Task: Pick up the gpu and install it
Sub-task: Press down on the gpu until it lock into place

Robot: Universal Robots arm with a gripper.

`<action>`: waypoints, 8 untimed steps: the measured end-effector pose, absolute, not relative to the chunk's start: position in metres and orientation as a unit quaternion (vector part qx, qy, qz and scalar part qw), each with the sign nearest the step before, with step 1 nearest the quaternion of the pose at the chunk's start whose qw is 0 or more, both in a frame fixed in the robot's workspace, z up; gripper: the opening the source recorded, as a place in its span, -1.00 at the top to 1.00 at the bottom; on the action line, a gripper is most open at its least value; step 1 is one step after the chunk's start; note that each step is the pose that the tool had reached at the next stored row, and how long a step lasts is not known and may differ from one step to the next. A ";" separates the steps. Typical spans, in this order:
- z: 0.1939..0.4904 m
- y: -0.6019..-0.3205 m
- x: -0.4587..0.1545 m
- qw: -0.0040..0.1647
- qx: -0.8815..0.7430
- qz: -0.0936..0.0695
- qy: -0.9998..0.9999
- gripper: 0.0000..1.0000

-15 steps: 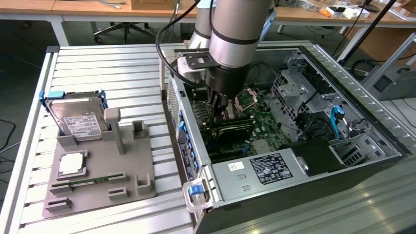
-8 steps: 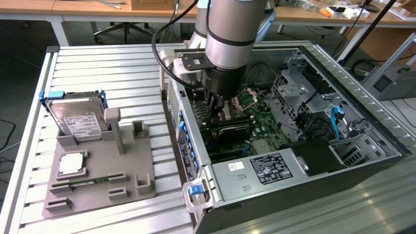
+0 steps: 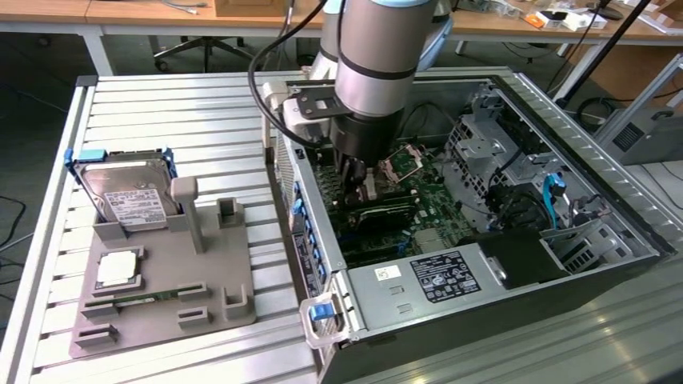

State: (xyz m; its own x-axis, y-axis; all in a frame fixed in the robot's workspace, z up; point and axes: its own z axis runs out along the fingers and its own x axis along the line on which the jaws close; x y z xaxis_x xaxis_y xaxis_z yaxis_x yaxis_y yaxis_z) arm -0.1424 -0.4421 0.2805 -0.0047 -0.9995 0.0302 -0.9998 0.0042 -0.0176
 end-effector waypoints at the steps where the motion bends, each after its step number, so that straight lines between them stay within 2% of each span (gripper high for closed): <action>1: 0.280 -0.442 -0.143 0.005 0.705 0.017 -0.709 0.79; 8: 0.277 -0.442 -0.146 0.005 0.706 0.017 -0.708 0.79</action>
